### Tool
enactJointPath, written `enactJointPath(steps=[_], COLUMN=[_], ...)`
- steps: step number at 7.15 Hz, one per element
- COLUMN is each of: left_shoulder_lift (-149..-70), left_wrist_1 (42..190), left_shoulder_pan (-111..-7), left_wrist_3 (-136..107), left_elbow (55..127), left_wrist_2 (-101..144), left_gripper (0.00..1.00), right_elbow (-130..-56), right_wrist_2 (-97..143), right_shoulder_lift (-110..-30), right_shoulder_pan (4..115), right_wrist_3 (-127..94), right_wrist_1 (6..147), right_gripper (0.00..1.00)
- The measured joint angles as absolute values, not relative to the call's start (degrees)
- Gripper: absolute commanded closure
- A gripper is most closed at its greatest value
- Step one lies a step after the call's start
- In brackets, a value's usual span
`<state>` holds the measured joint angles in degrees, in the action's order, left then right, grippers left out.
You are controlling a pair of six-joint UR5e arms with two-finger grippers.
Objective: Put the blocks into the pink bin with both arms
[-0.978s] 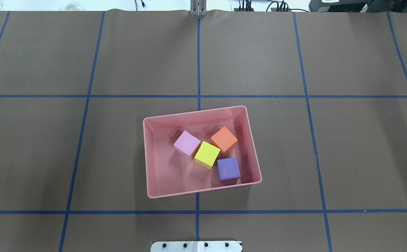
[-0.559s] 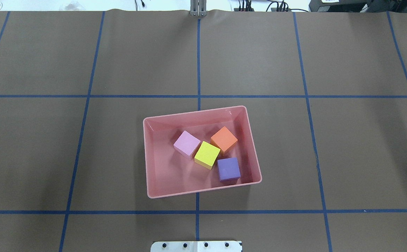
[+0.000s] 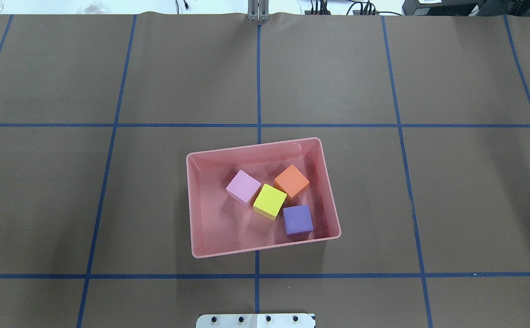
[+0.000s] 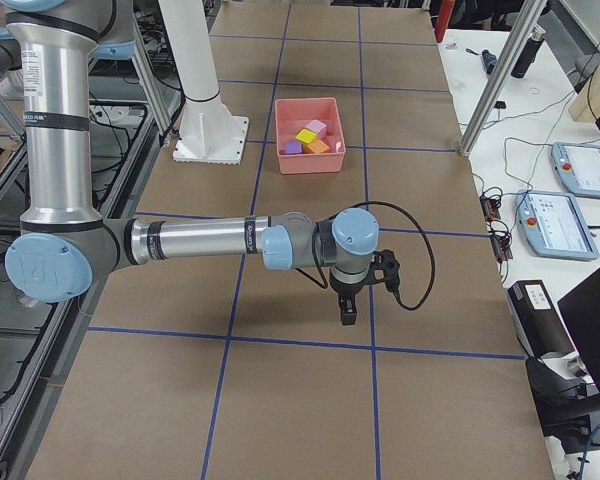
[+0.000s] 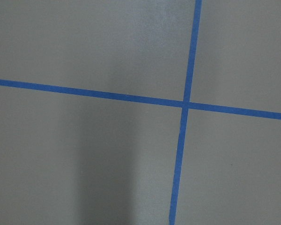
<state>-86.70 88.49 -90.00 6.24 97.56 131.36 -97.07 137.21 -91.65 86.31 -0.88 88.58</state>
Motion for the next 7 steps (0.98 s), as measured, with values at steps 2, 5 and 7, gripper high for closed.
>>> enactJointPath(steps=[2,5,7], left_shoulder_lift=[-86.66,-86.66,-86.66], left_wrist_1=[88.62,88.63,88.73], left_shoulder_pan=[-90.0,-90.0,-90.0], left_wrist_3=[6.24,6.3,6.32], left_elbow=[97.54,97.61,97.39], left_wrist_2=[131.39,131.4,131.4], left_gripper=[0.0,0.0,0.0], right_elbow=[-97.36,-97.7,-97.7], right_wrist_2=[137.59,137.64,137.62], right_shoulder_lift=[-91.65,-91.65,-91.66], right_shoulder_pan=[86.31,86.33,86.37], right_wrist_3=[-0.88,-0.88,-0.88], right_wrist_1=[88.52,88.51,88.49], right_gripper=[0.0,0.0,0.0])
